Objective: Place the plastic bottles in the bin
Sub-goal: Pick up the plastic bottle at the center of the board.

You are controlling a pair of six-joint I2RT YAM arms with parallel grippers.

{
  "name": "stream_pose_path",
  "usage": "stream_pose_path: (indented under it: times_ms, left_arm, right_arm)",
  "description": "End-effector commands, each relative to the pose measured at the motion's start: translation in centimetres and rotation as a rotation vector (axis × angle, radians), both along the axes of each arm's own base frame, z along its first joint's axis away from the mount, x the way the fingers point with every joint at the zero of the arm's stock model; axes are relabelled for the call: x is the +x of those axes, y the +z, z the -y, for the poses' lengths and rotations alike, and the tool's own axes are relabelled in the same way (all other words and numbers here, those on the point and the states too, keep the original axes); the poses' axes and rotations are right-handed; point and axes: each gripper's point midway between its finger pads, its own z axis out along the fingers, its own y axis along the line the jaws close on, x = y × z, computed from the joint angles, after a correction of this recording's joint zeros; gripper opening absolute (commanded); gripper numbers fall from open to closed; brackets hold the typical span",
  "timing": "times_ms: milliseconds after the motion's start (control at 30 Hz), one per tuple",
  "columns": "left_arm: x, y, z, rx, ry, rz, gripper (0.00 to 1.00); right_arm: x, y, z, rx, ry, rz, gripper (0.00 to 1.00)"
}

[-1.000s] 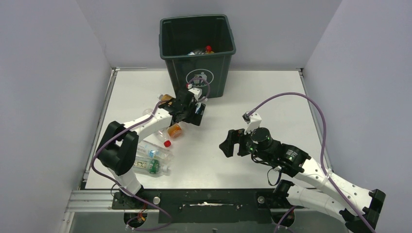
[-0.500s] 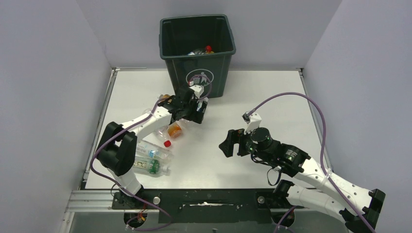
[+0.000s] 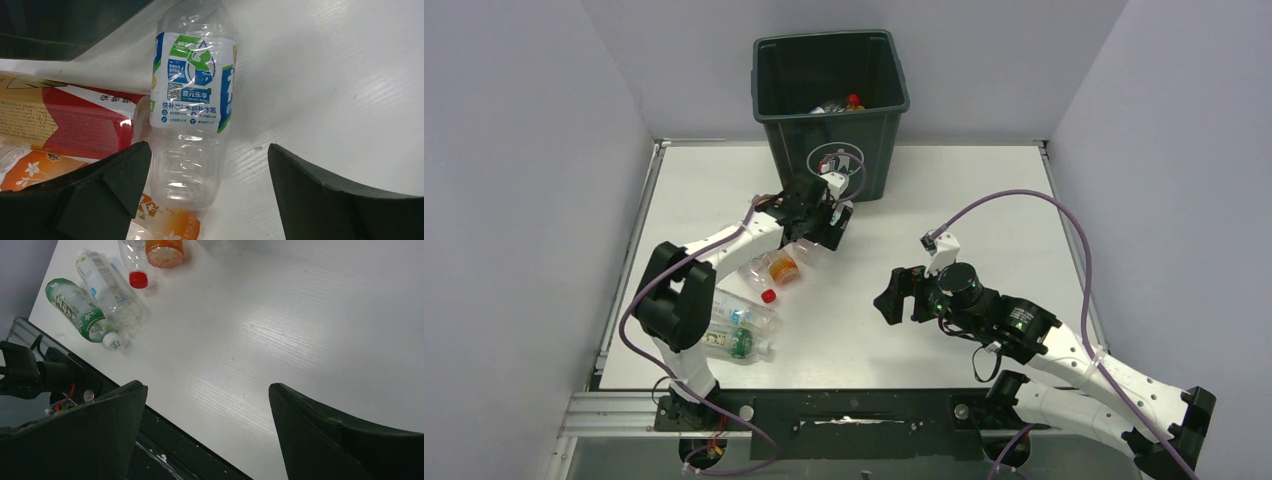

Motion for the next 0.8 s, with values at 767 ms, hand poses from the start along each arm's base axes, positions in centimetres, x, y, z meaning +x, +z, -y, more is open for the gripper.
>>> stream_pose_path:
  times_ms: [767]
  left_arm:
    - [1.2,-3.2,0.8,0.011,-0.039,-0.034,0.88]
  right_arm:
    - [0.2,0.9,-0.5,0.044,-0.006,0.036,0.98]
